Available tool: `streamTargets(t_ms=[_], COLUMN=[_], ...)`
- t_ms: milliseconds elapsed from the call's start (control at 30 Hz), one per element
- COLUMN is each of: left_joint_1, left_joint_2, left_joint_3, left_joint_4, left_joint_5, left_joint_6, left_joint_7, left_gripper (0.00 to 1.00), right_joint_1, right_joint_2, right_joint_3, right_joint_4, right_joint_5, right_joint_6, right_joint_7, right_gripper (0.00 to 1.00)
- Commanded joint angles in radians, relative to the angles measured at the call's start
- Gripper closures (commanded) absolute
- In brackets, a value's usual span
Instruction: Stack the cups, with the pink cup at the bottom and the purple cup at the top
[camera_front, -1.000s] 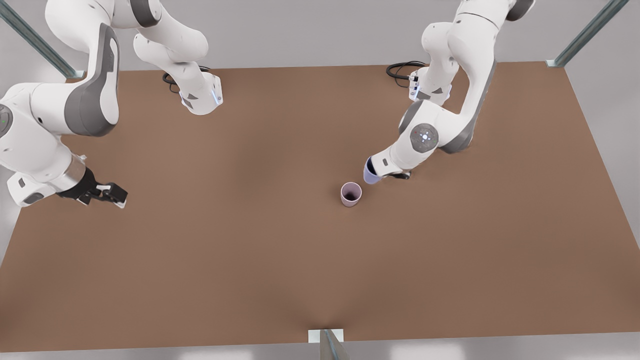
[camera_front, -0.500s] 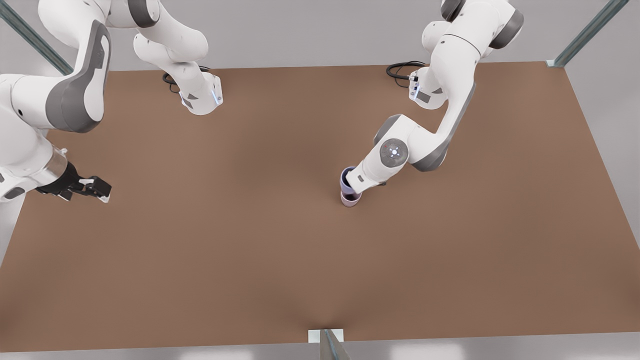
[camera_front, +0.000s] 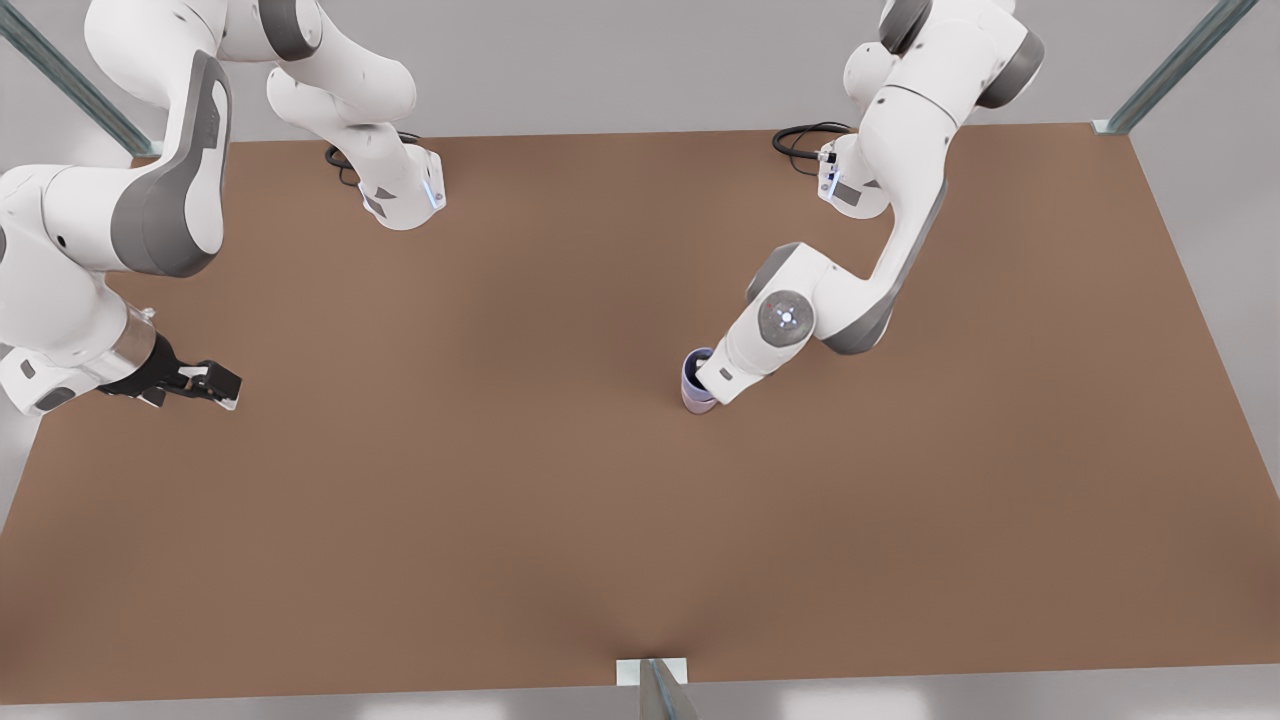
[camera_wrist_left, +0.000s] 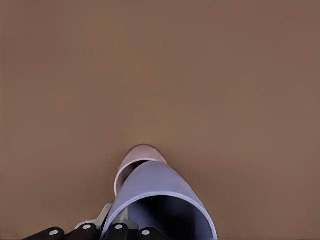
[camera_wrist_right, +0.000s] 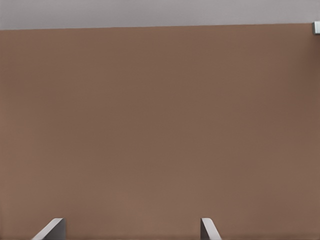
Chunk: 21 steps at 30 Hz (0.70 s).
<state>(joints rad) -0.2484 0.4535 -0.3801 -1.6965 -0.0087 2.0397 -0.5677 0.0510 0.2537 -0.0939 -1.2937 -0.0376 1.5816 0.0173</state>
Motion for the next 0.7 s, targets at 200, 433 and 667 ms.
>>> streamTargets(t_ms=[200,433,667], left_joint_1=[0.000,0.000,0.000], left_joint_2=[0.007,0.014,0.024], left_joint_3=[0.000,0.000,0.000], left_joint_4=[-0.002,-0.002,-0.002], left_joint_5=[-0.002,-0.001,-0.001], left_joint_6=[-0.016,-0.041,-0.039], left_joint_7=[-0.123,-0.121,-0.104], left_gripper=[0.79,0.79,0.56], right_joint_1=[0.001,0.000,-0.007], right_joint_2=[0.002,0.001,0.010], right_joint_3=[0.002,0.002,0.000], right_joint_4=[0.001,0.001,0.022], right_joint_5=[0.001,0.002,0.001], right_joint_6=[0.012,0.012,0.011], right_joint_7=[0.046,0.046,0.041], right_gripper=[0.00,0.00,0.00])
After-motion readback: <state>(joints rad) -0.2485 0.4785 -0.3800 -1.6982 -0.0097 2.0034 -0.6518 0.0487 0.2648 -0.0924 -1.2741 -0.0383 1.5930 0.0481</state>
